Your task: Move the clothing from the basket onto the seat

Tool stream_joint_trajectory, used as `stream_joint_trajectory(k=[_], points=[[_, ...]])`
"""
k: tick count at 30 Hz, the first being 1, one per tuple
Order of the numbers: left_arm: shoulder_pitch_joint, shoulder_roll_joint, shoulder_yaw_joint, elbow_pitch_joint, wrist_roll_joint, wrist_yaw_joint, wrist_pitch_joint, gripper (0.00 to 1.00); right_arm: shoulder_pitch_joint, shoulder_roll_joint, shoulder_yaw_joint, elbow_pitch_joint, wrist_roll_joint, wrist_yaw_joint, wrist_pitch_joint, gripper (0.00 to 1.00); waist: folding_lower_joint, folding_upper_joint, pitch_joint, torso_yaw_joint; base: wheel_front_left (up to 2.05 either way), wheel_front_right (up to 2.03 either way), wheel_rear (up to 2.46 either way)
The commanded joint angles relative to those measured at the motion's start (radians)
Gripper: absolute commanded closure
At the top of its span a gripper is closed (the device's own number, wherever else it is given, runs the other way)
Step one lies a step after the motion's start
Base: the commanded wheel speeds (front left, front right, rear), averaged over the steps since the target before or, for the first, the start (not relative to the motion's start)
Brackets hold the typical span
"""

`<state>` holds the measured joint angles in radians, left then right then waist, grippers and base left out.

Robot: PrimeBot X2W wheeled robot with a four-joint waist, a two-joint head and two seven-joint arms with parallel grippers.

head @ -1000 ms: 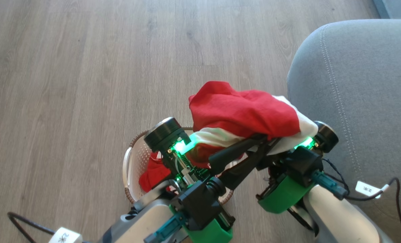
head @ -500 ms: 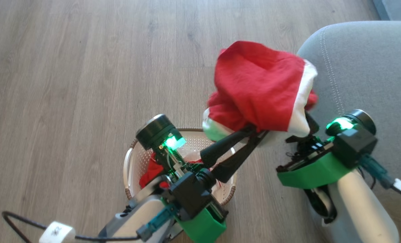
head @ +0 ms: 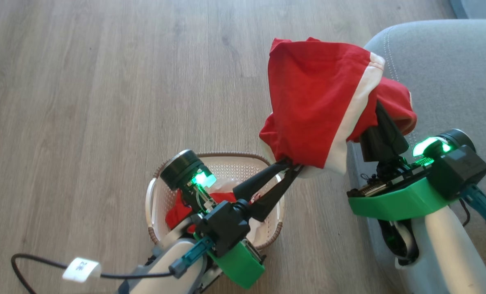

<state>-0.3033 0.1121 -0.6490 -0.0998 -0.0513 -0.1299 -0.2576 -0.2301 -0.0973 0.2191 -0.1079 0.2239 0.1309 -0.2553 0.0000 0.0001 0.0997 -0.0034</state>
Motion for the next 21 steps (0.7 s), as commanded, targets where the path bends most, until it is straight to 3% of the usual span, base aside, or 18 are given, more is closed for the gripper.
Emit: stream_joint_trajectory(k=[1,8,9,10,11,21], points=[[-0.027,0.000,0.031,-0.019,-0.006,-0.001,-0.004,1.00,-0.018,0.015,0.009,-0.043,-0.001,0.000,-0.006,1.00,0.0000,-0.0001,0.008,-0.002,0.00,0.00,0.00],[-0.039,-0.002,0.026,0.020,-0.014,-0.001,-0.004,1.00,-0.024,0.018,0.001,-0.051,-0.009,0.000,-0.006,1.00,0.0000,-0.0001,0.026,-0.003,0.00,0.00,0.00],[-0.040,-0.003,0.026,0.024,-0.016,-0.001,-0.004,0.85,-0.025,0.018,0.000,-0.052,-0.011,0.000,-0.006,1.00,0.0000,-0.0001,0.027,-0.003,0.00,0.00,0.00],[-0.041,-0.004,0.028,0.029,-0.016,-0.001,-0.004,0.28,-0.026,0.016,-0.001,-0.053,-0.015,0.000,-0.006,1.00,0.0000,-0.0001,0.029,-0.003,0.00,0.00,0.00],[-0.042,-0.005,0.030,0.034,-0.015,-0.001,-0.004,0.00,-0.026,0.015,-0.001,-0.053,-0.017,0.000,-0.006,1.00,0.0000,-0.0001,0.030,-0.003,0.00,0.00,0.00],[-0.029,-0.004,0.054,0.065,0.005,-0.001,-0.004,0.00,-0.031,-0.002,-0.038,-0.060,-0.037,0.000,-0.006,1.00,0.0000,-0.0001,0.032,-0.012,0.00,0.00,0.00]])
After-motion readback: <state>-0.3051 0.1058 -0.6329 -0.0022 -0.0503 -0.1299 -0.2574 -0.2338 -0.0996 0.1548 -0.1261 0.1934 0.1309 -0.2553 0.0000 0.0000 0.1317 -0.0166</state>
